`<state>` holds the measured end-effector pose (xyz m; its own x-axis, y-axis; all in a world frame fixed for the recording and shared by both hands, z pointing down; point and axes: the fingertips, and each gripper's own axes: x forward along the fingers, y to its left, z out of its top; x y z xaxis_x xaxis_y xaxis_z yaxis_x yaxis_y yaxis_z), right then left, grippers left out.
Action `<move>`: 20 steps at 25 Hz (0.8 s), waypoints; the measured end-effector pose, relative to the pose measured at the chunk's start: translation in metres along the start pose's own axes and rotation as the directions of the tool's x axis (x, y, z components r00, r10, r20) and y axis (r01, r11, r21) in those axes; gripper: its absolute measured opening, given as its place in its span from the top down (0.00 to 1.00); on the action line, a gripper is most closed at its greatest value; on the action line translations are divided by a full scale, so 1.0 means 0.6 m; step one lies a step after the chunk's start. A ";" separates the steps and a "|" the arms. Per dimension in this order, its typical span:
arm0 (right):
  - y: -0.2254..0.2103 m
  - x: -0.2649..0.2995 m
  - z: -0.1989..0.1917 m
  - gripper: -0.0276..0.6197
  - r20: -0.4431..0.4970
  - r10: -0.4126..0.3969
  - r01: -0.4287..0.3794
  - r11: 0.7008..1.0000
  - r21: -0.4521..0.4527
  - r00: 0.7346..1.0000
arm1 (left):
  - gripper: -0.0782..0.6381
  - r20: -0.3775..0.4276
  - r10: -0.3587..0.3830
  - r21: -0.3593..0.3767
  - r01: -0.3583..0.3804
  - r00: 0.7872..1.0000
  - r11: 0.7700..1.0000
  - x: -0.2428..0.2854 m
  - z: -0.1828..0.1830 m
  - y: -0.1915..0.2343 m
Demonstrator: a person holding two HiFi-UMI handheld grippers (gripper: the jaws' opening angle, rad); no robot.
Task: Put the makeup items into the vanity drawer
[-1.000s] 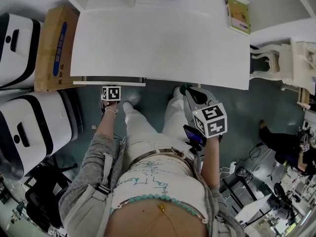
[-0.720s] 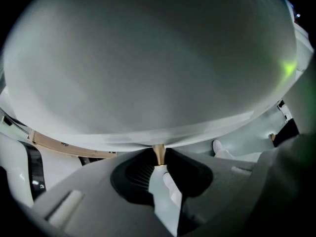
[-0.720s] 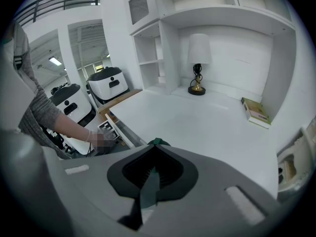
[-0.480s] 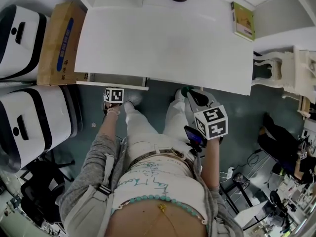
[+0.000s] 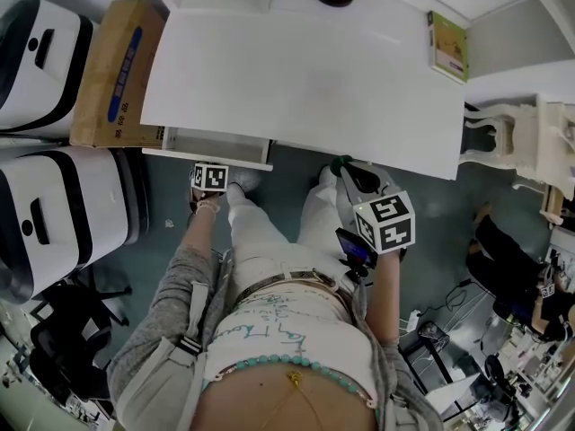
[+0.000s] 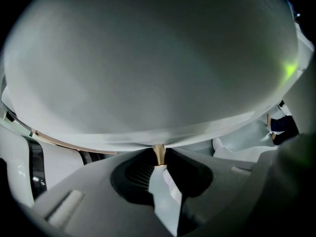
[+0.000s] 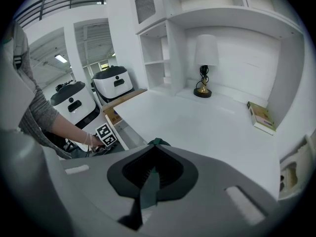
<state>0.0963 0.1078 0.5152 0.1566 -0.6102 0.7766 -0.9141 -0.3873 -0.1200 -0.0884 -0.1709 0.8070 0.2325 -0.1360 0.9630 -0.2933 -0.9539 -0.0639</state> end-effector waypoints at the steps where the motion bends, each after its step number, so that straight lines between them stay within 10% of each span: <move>1: 0.001 0.001 0.001 0.91 0.001 0.002 -0.002 1.000 -0.003 1.000 | 0.78 0.001 0.000 0.000 0.000 1.000 1.000 0.000 -0.002 0.000; 20: 0.018 0.019 0.015 0.91 -0.011 0.054 -0.054 0.996 -0.065 0.999 | 0.78 0.001 0.005 -0.013 -0.005 1.000 1.000 -0.012 -0.046 -0.004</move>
<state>0.0916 0.0901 0.5174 0.1033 -0.6225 0.7758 -0.9437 -0.3079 -0.1214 -0.1146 -0.1601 0.8076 0.2315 -0.1409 0.9626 -0.3065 -0.9496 -0.0653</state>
